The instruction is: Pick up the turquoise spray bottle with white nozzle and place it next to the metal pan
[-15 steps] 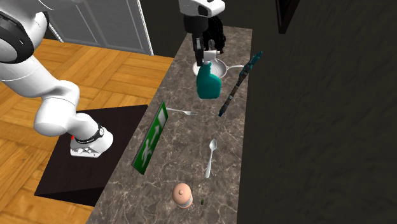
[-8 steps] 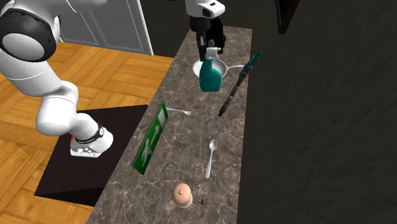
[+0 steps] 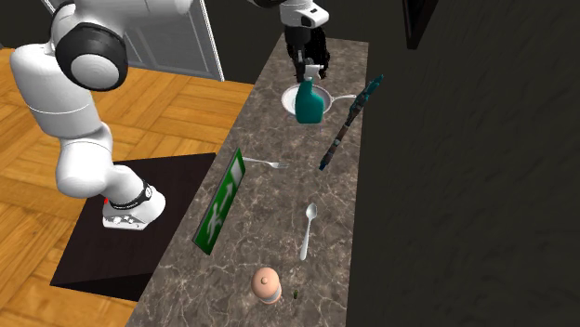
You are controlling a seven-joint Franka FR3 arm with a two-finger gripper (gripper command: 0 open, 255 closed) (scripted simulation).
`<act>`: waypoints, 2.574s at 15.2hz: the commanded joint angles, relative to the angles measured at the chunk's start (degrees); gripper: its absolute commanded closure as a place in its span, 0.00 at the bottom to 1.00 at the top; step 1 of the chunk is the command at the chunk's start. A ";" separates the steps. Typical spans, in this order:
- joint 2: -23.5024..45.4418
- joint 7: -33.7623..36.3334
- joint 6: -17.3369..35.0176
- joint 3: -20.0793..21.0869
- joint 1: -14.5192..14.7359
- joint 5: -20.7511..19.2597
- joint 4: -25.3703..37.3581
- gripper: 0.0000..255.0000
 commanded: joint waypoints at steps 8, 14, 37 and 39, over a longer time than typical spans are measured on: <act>6.20 3.85 3.54 0.66 2.69 -1.35 2.15 1.00; 6.10 4.44 8.17 0.60 2.43 -1.49 -2.62 1.00; 6.51 5.22 12.80 0.52 2.35 -1.80 -6.90 0.00; 5.94 4.99 9.28 0.69 2.65 -1.58 -3.95 0.00</act>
